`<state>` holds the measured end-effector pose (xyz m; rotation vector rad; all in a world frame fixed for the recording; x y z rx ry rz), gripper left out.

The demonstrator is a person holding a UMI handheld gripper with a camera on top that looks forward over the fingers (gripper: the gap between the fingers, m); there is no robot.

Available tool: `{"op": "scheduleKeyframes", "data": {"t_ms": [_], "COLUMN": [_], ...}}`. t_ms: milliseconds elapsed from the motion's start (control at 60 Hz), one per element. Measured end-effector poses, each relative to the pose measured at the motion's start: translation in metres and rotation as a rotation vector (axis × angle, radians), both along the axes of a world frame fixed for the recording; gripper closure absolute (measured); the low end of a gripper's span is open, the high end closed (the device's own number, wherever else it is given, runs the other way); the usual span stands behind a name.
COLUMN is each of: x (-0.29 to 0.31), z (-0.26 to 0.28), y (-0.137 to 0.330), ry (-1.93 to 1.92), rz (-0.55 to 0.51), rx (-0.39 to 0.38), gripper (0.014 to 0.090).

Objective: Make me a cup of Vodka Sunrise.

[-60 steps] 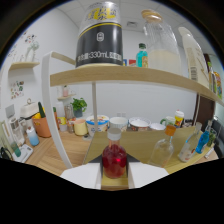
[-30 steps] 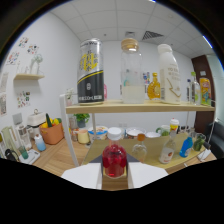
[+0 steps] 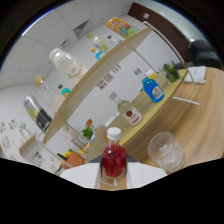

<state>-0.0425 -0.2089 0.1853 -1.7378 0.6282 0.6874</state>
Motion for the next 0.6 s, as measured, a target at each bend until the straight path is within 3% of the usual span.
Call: {"op": "scheduleKeyframes", "data": {"t_ms": [133, 417, 433, 450, 600], "x": [0.006, 0.000, 0.001, 0.002, 0.015], "z": [0.020, 0.045, 0.045, 0.046, 0.045], "y": [0.006, 0.011, 0.011, 0.012, 0.011], "ry": [0.425, 1.014, 1.046, 1.076, 1.320], "rz": [-0.042, -0.030, -0.031, -0.034, -0.068], "rx": [0.049, 0.093, 0.096, 0.098, 0.123], "gripper": [0.0708, 0.0711, 0.0759, 0.0710, 0.0708]}}
